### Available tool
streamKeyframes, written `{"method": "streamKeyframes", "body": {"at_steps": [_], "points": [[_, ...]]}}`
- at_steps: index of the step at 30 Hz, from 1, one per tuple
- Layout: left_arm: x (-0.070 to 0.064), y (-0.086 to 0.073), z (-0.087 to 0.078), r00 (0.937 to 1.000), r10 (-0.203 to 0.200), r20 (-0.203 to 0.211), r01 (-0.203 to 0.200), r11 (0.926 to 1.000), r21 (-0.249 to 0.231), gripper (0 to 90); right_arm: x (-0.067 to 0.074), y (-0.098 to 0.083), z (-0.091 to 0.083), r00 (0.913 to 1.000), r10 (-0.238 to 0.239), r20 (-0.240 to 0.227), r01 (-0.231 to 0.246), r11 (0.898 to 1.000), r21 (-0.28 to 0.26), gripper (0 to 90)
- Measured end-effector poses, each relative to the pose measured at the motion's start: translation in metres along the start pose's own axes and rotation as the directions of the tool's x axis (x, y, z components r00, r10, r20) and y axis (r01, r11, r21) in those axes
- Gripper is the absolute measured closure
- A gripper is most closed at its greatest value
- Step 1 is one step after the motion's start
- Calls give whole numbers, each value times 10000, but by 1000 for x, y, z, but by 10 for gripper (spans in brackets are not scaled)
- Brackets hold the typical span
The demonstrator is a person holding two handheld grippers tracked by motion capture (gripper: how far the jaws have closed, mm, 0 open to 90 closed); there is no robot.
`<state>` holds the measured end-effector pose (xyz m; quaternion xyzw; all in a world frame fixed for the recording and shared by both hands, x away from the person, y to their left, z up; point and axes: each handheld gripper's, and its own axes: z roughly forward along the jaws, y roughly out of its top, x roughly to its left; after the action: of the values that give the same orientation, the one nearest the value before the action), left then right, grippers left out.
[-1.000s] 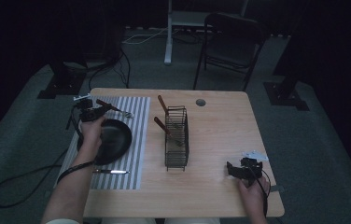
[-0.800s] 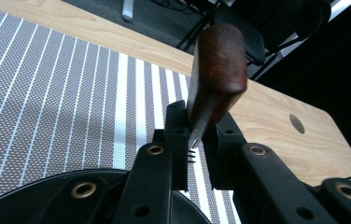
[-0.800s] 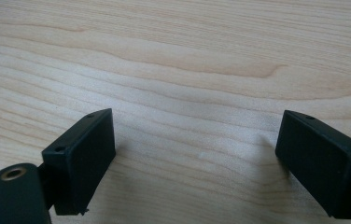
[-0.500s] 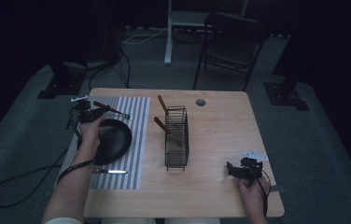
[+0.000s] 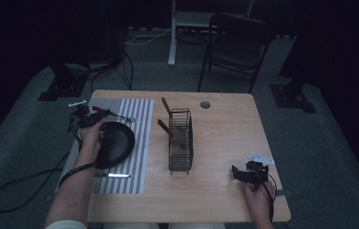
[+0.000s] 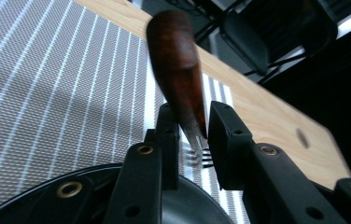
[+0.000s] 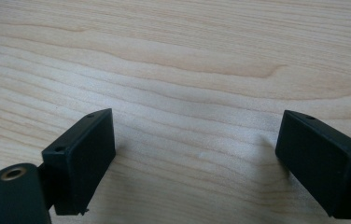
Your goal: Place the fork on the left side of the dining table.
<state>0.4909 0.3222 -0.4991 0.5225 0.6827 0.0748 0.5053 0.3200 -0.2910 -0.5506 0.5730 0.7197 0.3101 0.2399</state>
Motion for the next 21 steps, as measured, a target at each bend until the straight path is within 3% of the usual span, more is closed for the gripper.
{"method": "streamKeyframes", "body": {"at_steps": [2, 12, 14, 17, 18, 21], "points": [[3, -1, 1, 9998, -205, 76, 206, 9998, -41, 743, 0, 0, 0, 10000, -6, 2, 6, 10000, 0, 116], [9, -3, 6, 9991, -415, -118, 417, 9990, 152, 702, 0, 0, 0, 10000, -2, 1, 2, 10000, 0, 116], [11, -4, 9, 9981, -65, -618, 82, 9996, 276, 671, 0, 0, 0, 10000, -1, 2, 1, 10000, 0, 116], [11, -4, 10, 9963, 106, -852, -72, 9992, 393, 633, 0, 0, 0, 10000, -4, 2, 4, 10000, -1, 116], [9, -3, 12, 9887, 537, -1402, -462, 9973, 562, 608, 0, 0, 0, 10000, 0, 0, 0, 10000, 1, 116], [5, -2, 13, 9748, 948, -2020, -841, 9946, 608, 579, 0, 0, 0, 10000, -5, 0, 5, 10000, 1, 116]]}}
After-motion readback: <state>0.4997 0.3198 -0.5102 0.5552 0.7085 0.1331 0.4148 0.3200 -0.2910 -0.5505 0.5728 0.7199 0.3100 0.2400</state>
